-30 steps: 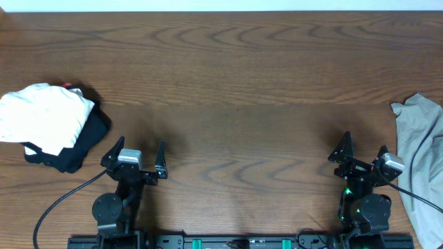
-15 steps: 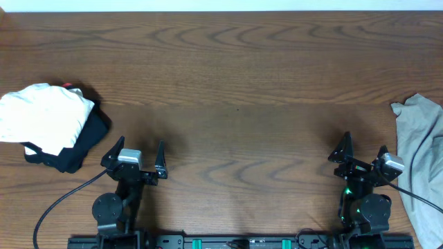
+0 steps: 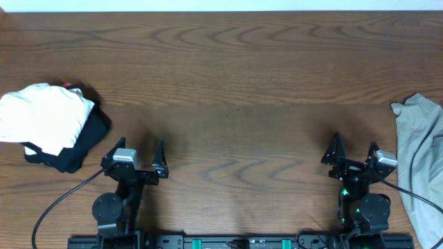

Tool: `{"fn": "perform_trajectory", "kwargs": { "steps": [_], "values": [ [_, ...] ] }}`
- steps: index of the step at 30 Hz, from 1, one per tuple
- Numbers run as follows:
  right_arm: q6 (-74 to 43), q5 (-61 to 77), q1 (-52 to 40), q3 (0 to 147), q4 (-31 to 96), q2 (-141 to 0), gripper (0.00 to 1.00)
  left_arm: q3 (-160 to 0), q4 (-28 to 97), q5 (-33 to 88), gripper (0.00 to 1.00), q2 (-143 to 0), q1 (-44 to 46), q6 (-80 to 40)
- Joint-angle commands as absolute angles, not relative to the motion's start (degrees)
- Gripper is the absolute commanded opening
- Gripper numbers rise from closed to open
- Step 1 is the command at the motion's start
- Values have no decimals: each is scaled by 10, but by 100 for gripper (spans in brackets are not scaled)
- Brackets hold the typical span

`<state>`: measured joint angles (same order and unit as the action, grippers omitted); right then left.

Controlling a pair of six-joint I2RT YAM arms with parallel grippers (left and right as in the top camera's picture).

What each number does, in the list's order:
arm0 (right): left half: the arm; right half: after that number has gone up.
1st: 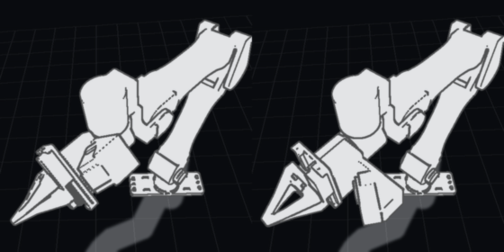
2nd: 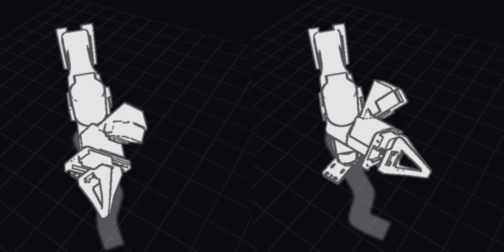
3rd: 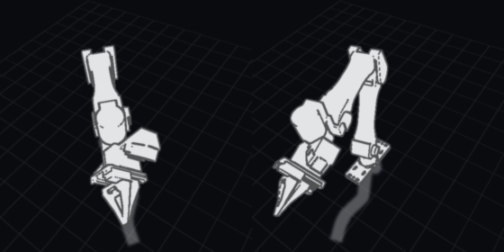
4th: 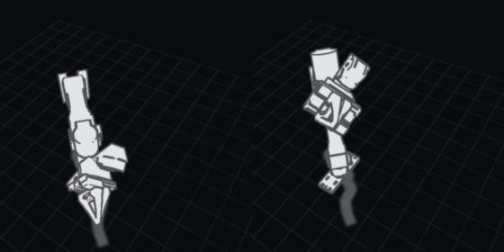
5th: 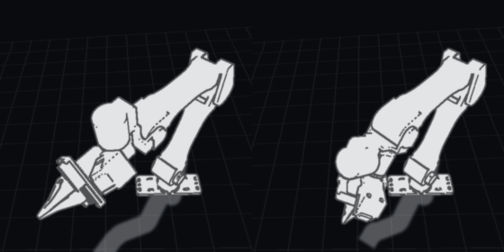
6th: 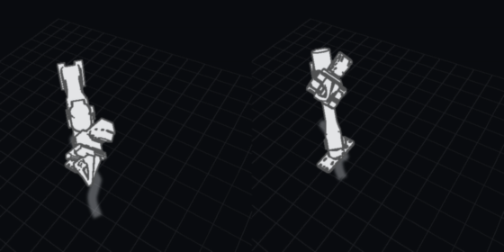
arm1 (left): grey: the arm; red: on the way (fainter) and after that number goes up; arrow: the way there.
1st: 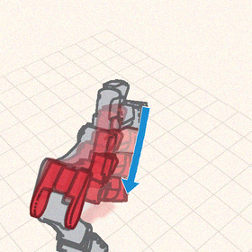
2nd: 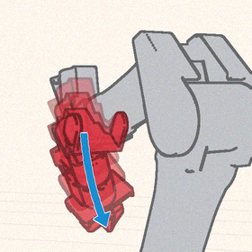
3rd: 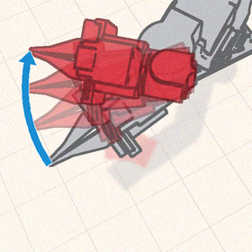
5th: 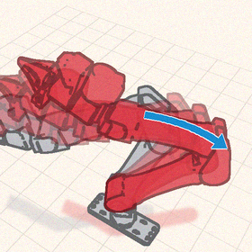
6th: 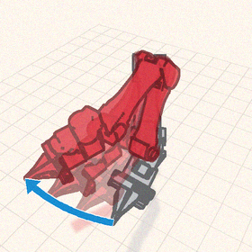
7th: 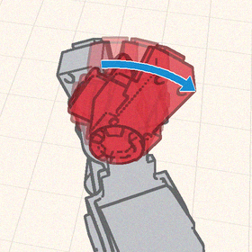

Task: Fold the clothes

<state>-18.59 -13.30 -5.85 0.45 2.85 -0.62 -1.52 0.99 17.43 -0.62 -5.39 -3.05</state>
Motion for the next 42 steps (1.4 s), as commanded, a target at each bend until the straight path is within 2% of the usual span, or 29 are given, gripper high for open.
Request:
{"fn": "perform_trajectory", "kwargs": {
  "steps": [1, 11, 18, 21, 25, 30, 37, 42],
  "values": [
    [-177, -98, -54, 10, 43, -4, 99, -4, 25, 198, 98, -7, -51, -91],
    [-177, -112, -54, 101, 174, -24, 99, -54, 26, 236, 98, -45, -51, -94],
    [-178, -111, -54, 174, 237, -96, 99, -140, 71, 241, 98, -159, -51, -98],
    [-184, -106, -54, 210, 262, -150, 99, -181, 93, 289, 98, -220, -51, -98],
    [-184, -85, -54, 271, 313, -236, 99, -240, 160, 350, 98, -298, -51, -98],
    [-184, -56, -54, 354, 386, -362, 99, -305, 307, 350, 98, -385, -51, -97],
    [-183, 2, -54, 384, 390, -440, 99, -322, 359, 350, 98, -443, -51, -98],
    [-182, -100, -50, 384, 379, -465, 97, -322, 366, 354, 98, -444, -51, -98]
  ]
}}
